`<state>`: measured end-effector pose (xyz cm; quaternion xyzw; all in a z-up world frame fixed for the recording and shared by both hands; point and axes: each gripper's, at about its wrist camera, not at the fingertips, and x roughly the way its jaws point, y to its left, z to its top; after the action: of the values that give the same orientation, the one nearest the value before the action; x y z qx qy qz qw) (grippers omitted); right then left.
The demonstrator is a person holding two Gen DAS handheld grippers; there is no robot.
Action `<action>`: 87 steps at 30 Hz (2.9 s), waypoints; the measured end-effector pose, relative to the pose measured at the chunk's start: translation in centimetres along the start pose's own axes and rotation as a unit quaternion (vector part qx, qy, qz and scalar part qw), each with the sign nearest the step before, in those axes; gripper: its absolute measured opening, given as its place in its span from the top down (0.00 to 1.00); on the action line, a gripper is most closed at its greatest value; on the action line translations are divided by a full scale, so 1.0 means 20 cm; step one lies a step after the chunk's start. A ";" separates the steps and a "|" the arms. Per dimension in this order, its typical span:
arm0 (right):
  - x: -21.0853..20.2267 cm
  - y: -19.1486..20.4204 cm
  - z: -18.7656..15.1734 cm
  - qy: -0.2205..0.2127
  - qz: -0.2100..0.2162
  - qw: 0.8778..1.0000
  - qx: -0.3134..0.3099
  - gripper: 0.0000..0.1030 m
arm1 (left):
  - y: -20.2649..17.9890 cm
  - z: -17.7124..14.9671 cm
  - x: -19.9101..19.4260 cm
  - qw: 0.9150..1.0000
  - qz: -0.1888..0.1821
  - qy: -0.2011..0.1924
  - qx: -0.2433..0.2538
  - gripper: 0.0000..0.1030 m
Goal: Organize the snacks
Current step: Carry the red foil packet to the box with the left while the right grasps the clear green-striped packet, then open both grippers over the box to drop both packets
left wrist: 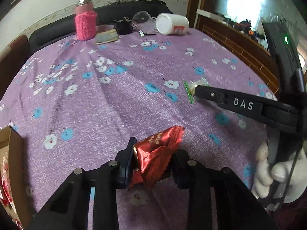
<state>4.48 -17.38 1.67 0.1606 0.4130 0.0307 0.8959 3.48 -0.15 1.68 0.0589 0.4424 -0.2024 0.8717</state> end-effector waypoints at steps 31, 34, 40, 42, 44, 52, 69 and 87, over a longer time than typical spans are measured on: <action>0.05 0.08 0.02 -0.010 -0.001 1.000 -0.030 0.86 | 0.48 -0.36 -0.73 0.984 0.024 -0.084 -0.158 0.70; 0.00 0.12 -0.01 -0.018 -0.003 0.999 -0.039 0.91 | 0.59 -0.44 -0.82 0.978 0.030 -0.093 -0.182 0.70; -0.17 0.24 -0.08 -0.033 0.019 0.998 -0.058 0.96 | 0.80 -0.58 -0.97 0.965 0.044 -0.117 -0.229 0.70; -0.22 0.29 -0.10 -0.035 0.029 0.997 -0.065 0.98 | 0.87 -0.63 -1.01 0.960 0.047 -0.125 -0.244 0.70; -0.28 0.36 -0.12 -0.038 0.029 0.996 -0.081 0.98 | 0.93 -0.68 -1.05 0.956 0.048 -0.132 -0.260 0.70; -0.20 0.26 -0.11 0.006 -0.003 0.998 -0.068 0.60 | 0.99 -0.80 -1.09 0.951 0.044 -0.135 -0.273 0.70; -0.18 0.23 -0.23 0.014 -0.025 0.996 -0.080 0.76 | 1.01 -0.81 -1.05 0.952 0.043 -0.126 -0.277 0.69; -0.40 1.30 -0.54 0.075 0.245 0.950 -0.180 0.74 | 1.17 -0.95 -1.02 0.941 0.100 -0.088 -0.310 0.69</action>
<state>-6.88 8.62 9.10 0.0901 0.4144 0.3351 0.8413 -12.06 32.66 4.74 -0.1885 0.3971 0.0287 0.8978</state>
